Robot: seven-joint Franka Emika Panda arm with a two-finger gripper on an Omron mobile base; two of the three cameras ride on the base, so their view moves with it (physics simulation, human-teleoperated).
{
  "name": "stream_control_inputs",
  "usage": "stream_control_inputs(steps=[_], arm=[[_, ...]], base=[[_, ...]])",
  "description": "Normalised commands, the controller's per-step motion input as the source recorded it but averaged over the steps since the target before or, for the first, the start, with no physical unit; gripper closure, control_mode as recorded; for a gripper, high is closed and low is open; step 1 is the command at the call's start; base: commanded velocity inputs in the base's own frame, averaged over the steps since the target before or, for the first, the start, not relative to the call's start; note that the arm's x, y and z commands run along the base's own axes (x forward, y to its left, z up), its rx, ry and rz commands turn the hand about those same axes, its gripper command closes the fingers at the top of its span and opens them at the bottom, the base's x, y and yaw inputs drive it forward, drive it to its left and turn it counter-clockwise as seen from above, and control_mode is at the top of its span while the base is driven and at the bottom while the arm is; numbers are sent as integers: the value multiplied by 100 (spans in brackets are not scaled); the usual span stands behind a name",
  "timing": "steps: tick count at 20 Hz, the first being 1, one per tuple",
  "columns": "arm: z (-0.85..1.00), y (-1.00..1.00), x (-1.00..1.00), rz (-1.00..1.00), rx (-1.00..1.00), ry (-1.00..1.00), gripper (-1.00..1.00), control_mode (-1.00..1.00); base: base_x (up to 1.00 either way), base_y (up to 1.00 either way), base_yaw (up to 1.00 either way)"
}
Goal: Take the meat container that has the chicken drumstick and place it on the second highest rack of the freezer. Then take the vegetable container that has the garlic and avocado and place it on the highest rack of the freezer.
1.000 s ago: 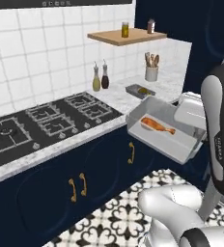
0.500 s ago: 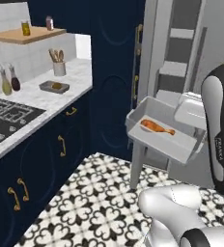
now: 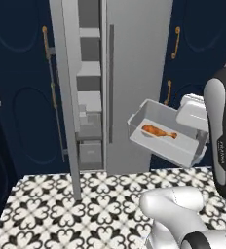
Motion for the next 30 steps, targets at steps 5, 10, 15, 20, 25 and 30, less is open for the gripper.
stream_control_inputs(steps=[5, 10, 15, 20, 25, 30], arm=[[0, 0, 0, 0, 0, 0, 100, 100], [0, 0, 0, 0, 0, 0, 100, 100], [0, 0, 0, 0, 0, 0, 100, 100], [0, 0, 0, 0, 0, 0, 100, 100], [0, 0, 0, 0, 0, 0, 100, 100], [0, 0, 0, 0, 0, 0, 100, 100]], base=[[93, 23, -30], [100, 6, 1], [85, 0, 37], [52, -12, 51], [39, -35, 34], [76, -31, 23]])
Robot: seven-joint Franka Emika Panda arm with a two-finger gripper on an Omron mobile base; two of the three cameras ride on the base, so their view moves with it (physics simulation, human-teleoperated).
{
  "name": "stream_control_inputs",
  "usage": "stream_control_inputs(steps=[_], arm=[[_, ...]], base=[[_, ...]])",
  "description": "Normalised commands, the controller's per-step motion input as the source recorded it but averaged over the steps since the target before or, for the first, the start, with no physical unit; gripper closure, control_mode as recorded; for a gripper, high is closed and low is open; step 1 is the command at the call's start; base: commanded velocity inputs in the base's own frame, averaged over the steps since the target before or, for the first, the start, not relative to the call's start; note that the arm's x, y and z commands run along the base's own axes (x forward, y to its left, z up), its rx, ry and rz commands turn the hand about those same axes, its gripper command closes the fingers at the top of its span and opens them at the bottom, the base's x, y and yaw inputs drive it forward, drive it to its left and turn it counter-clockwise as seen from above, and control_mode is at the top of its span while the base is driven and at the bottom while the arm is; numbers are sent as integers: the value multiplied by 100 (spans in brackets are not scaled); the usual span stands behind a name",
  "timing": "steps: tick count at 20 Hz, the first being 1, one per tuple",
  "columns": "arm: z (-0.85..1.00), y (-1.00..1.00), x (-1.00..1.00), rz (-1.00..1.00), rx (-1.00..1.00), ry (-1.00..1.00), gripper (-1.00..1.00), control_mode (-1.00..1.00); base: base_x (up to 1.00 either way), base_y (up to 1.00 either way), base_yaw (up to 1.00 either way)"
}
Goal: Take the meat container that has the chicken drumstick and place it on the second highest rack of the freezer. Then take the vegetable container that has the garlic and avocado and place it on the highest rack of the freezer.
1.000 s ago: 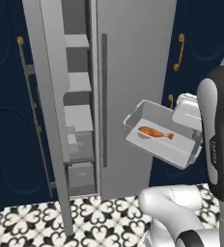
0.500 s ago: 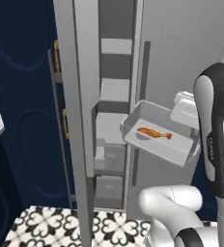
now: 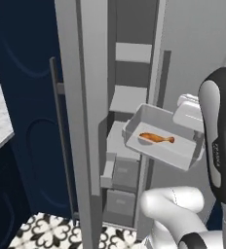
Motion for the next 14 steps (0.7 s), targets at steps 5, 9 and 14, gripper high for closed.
stream_control_inputs(steps=[5, 9, 14], arm=[[0, 0, 0, 0, 0, 0, 100, 100], [0, 0, -3, 1, 5, 0, 100, -100], [-4, 0, -13, -28, 9, -2, 100, -100]], base=[[51, -26, 20], [11, -2, 11], [0, 0, 0]])
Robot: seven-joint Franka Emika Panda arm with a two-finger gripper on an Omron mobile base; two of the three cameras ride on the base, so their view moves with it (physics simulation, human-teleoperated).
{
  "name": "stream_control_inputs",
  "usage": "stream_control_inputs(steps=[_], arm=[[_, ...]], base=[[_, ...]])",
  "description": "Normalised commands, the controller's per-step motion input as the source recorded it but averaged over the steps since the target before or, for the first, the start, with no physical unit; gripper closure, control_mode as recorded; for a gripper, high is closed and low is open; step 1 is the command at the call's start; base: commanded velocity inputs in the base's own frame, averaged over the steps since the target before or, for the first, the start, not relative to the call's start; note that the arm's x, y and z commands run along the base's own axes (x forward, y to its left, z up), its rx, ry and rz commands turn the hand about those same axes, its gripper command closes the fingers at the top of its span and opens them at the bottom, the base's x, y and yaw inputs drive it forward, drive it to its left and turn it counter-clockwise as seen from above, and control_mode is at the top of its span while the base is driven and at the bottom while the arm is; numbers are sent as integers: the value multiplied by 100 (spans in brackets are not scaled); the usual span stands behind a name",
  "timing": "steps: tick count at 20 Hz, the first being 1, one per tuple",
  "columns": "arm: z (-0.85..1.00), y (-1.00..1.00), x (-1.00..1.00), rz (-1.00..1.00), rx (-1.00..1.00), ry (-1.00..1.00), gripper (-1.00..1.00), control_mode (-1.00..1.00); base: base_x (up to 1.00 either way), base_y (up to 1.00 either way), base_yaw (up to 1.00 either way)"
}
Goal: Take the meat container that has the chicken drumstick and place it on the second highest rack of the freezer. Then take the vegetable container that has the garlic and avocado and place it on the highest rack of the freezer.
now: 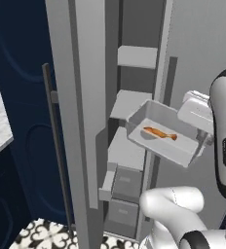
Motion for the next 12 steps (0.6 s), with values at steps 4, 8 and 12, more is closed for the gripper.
stream_control_inputs(steps=[4, 8, 12], arm=[[-25, 1, -5, -69, 0, -4, 100, -100], [-47, 34, 4, -64, 0, -1, 100, -100], [-40, 44, 54, -35, 3, 0, 100, -100]], base=[[0, 0, 0], [0, 0, 0], [0, 0, 0]])
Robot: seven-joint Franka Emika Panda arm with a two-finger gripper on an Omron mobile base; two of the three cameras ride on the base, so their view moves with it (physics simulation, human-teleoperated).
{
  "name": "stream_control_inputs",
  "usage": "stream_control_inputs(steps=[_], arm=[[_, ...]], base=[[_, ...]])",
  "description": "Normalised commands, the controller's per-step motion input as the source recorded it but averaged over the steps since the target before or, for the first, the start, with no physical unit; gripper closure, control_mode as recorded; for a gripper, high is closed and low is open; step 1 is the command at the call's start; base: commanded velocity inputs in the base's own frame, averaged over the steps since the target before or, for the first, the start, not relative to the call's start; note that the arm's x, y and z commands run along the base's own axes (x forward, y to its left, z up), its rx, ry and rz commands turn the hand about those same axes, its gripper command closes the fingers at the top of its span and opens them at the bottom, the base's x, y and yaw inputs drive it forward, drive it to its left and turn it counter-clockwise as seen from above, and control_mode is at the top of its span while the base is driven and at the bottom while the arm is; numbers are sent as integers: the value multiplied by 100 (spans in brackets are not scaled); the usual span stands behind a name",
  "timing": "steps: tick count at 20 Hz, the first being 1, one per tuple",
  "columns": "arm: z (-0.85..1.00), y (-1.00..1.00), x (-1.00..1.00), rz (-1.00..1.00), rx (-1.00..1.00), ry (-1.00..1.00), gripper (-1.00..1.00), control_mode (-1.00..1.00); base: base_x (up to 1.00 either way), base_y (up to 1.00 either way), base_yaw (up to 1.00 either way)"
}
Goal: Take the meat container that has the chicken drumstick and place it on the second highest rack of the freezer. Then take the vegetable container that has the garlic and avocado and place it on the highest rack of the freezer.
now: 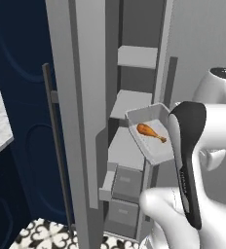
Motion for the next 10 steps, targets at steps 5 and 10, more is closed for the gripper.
stream_control_inputs(steps=[5, 10], arm=[[-33, 26, 71, -20, 8, 0, 100, -100], [-28, 7, 65, -11, 12, 0, 100, -100]], base=[[0, 0, 0], [0, 0, 0]])
